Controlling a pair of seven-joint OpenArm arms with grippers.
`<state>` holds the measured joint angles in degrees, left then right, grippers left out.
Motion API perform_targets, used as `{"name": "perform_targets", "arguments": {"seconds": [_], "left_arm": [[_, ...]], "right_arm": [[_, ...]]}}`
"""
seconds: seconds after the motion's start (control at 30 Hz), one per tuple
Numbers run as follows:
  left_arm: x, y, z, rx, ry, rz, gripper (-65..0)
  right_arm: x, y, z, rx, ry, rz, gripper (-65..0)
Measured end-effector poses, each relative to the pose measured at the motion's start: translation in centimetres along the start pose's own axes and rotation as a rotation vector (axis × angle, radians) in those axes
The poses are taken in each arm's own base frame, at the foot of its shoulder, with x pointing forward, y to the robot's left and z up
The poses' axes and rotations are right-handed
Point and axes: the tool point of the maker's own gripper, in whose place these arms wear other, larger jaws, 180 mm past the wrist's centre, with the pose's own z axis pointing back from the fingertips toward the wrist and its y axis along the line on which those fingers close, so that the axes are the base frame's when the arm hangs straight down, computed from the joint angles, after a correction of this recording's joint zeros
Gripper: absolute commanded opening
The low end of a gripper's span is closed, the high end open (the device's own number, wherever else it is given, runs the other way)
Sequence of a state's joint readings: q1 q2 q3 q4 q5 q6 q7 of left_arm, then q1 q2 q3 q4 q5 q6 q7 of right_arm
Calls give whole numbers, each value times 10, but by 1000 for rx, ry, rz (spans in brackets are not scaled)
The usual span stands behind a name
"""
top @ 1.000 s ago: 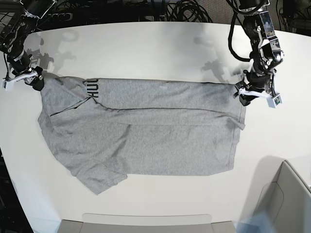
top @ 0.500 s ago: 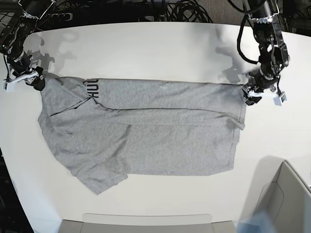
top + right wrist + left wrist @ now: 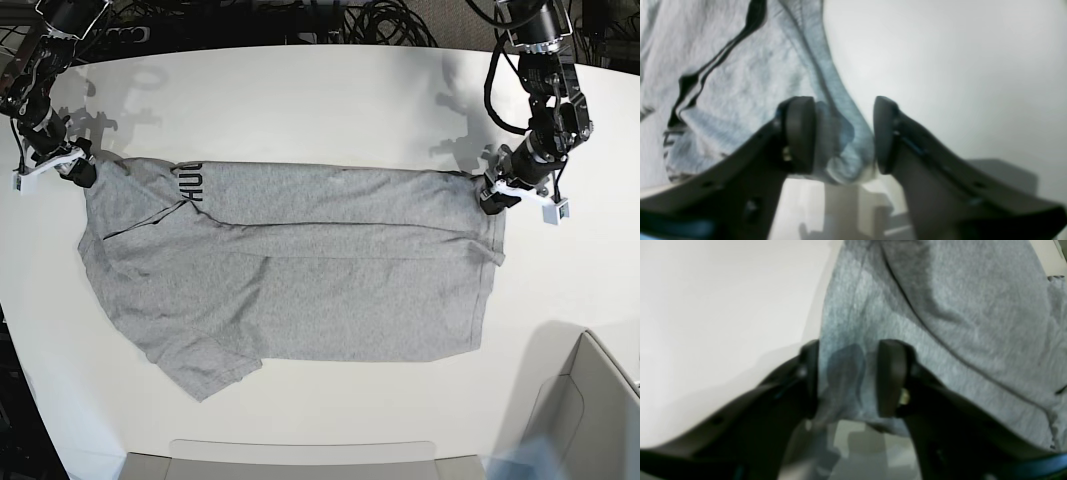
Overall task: Fold the T-shirt properly
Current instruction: 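Regrasp the folded shoulder edge with both grippers, then pull the folded edge with both grippers toward the robot to straighten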
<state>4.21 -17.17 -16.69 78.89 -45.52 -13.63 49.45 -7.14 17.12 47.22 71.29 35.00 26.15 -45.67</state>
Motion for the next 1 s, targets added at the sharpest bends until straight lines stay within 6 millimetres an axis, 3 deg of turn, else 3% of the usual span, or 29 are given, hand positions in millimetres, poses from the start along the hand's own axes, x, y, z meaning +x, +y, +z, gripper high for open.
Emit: {"name": "perform_targets", "arguments": {"seconds": [0.13,0.17,0.23,0.37,0.5,0.77,1.0], "left_arm": [[-12,-5,-4,-18,52,-22,-593],[-13,-4,-5,-17,57,-22,-617],[-14,-3,-6,-19,63,-14,-650],[-12,1,-3,-13,62,-20,-650],[-19,7,7,2,73,-49,-650],[-33,18,21,20,93,-74,-650],[-47,23,31,35,111,-86,-650]], "right_arm": [[-4,11,-7,25,14,3,-641],[-4,11,-7,25,14,2,-650],[-4,10,-6,23,17,3,-650],[-4,7,-4,16,19,6,-650],[0,-13,3,-52,53,71,-650],[4,-31,13,-116,60,98,-650],[-6,-39,24,-127,73,110,-650]]}}
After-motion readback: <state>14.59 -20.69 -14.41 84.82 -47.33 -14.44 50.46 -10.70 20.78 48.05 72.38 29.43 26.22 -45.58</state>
